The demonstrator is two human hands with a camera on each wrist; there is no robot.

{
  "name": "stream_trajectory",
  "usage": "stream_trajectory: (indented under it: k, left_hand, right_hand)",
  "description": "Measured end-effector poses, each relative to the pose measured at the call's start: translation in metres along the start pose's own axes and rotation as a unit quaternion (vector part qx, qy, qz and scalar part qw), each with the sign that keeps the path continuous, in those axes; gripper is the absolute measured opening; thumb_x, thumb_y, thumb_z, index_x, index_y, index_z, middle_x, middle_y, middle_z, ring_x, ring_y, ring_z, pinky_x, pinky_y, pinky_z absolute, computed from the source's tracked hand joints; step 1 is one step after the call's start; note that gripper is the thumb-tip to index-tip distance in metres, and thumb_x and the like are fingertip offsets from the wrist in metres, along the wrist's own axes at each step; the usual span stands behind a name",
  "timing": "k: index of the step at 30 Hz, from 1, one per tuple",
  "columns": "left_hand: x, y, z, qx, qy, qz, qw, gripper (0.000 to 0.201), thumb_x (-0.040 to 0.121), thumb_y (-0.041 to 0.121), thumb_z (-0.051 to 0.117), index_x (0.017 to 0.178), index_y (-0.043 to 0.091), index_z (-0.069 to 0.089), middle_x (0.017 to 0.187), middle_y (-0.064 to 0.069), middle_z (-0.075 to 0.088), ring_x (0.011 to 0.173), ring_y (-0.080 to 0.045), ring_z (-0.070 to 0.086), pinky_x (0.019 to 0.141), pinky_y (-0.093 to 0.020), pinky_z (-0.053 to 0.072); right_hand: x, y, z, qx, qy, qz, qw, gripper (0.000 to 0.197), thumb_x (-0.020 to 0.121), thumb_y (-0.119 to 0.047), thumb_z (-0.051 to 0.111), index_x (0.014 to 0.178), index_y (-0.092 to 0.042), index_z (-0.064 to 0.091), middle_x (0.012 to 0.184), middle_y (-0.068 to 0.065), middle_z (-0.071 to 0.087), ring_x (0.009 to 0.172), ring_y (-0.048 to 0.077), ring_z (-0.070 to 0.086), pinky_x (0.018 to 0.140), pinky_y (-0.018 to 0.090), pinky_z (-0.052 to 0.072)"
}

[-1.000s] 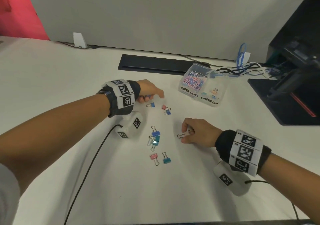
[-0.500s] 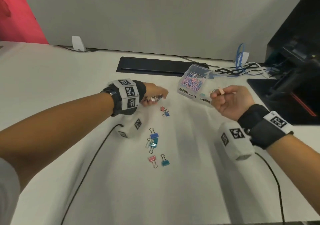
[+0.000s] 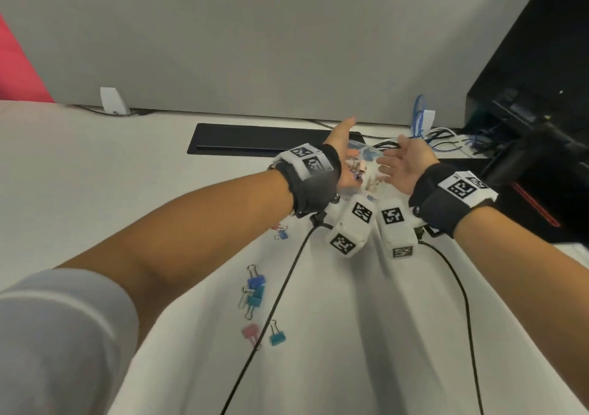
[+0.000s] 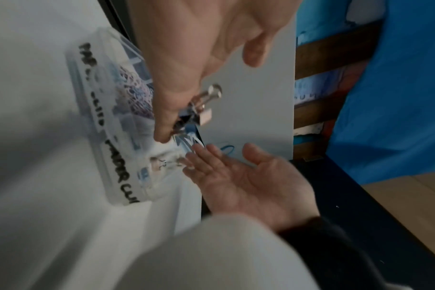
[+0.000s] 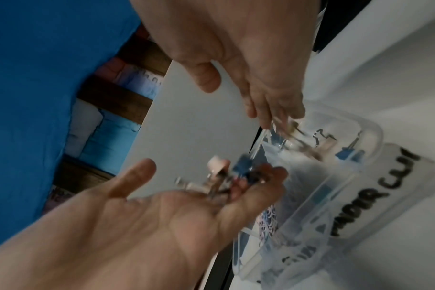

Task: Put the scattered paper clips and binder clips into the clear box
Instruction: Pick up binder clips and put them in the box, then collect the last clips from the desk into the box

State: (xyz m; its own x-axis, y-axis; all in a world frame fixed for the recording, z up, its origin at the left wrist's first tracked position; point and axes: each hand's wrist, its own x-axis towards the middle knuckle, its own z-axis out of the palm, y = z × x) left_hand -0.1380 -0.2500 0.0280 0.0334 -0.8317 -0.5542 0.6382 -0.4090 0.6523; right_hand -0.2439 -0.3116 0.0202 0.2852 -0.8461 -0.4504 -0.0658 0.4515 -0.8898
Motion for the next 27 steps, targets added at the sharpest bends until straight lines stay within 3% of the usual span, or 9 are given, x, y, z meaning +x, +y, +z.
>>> stream_trajectory:
  k: [2,4,7,10,12,14,18,23,27]
  left_hand:
    - [0.009,-0.002,0.005,-0.008,-0.012,-0.009,1.0,0.082,0.08,0.066,0.047,0.137,0.007,0.036,0.128,-0.012,0.052,0.105,-0.029,0.056,0.072,-0.033,0.049]
    - [0.013,-0.004,0.007,0.003,-0.033,-0.016,0.999,0.094,0.074,0.074,0.044,0.144,0.012,0.028,0.134,-0.014,0.051,0.118,-0.034,0.053,0.098,-0.047,0.044]
    - [0.002,-0.003,0.007,0.084,-0.045,-0.011,0.995,0.092,0.082,0.071,0.033,0.15,0.014,0.011,0.154,-0.02,0.024,0.14,-0.036,0.028,0.116,-0.049,0.019]
    - [-0.021,0.002,0.003,0.249,-0.051,0.008,0.967,0.065,0.094,0.048,0.037,0.146,0.011,0.026,0.15,-0.025,0.026,0.137,-0.035,0.033,0.11,-0.04,0.03]
    - [-0.033,0.007,-0.011,0.4,-0.033,0.064,0.914,0.039,0.096,0.026,0.046,0.132,0.011,0.045,0.121,-0.015,0.053,0.108,-0.025,0.055,0.091,-0.032,0.046]
    - [-0.045,0.01,-0.036,0.578,-0.027,0.108,0.809,0.026,0.093,0.008,0.049,0.117,0.009,0.056,0.095,-0.006,0.058,0.077,-0.013,0.055,0.071,-0.024,0.05]
    - [-0.058,0.0,-0.086,0.825,-0.025,0.047,0.562,0.044,0.087,0.012,0.06,0.13,0.019,0.052,0.131,-0.003,0.054,0.11,-0.018,0.054,0.096,-0.031,0.044]
    - [-0.061,-0.022,-0.103,0.874,-0.047,0.08,0.477,0.054,0.092,0.021,0.054,0.143,0.025,0.036,0.154,-0.004,0.029,0.139,-0.021,0.03,0.113,-0.029,0.024]
    - [-0.057,-0.035,-0.102,0.902,-0.038,0.097,0.419,0.05,0.093,0.008,0.048,0.142,0.017,0.04,0.146,-0.007,0.042,0.132,-0.024,0.042,0.108,-0.029,0.033]
  right_hand:
    - [-0.001,0.001,0.0,-0.007,-0.009,-0.011,1.0,0.061,0.099,-0.041,0.02,0.145,-0.002,0.021,0.153,0.016,0.026,0.144,0.028,0.019,0.118,0.041,0.011]
    - [-0.004,0.003,-0.002,-0.01,-0.011,-0.03,0.999,0.064,0.098,-0.046,0.02,0.146,-0.004,0.019,0.154,0.015,0.024,0.146,0.026,0.013,0.119,0.041,0.007]
    - [-0.015,0.009,-0.001,-0.067,0.013,-0.061,0.996,0.06,0.098,-0.046,0.024,0.144,-0.007,0.029,0.15,0.012,0.033,0.142,0.024,0.024,0.116,0.04,0.016]
    - [-0.042,0.018,0.003,-0.158,0.035,-0.122,0.979,0.033,0.097,-0.027,0.037,0.123,-0.009,0.05,0.119,0.008,0.051,0.108,0.02,0.05,0.09,0.029,0.041]
    - [-0.059,0.03,0.004,-0.206,0.022,-0.178,0.962,0.015,0.091,-0.006,0.046,0.088,-0.019,0.053,0.096,0.005,0.053,0.085,0.016,0.051,0.068,0.021,0.041]
    - [-0.075,0.045,0.006,-0.272,-0.04,-0.212,0.938,0.03,0.085,0.005,0.05,0.072,-0.022,0.048,0.08,0.0,0.052,0.071,0.011,0.05,0.059,0.013,0.041]
    - [-0.113,0.077,0.018,-0.476,-0.239,-0.214,0.819,0.025,0.08,-0.001,0.061,0.079,-0.024,0.055,0.087,-0.003,0.055,0.068,0.001,0.051,0.057,0.002,0.04]
    - [-0.141,0.111,0.043,-0.637,-0.335,-0.215,0.66,0.041,0.084,-0.023,0.062,0.123,-0.026,0.051,0.123,0.0,0.048,0.098,0.008,0.042,0.093,0.02,0.037]
    - [-0.149,0.128,0.053,-0.659,-0.33,-0.212,0.642,0.051,0.086,-0.028,0.06,0.133,-0.029,0.041,0.134,0.001,0.038,0.123,0.017,0.039,0.105,0.026,0.032]
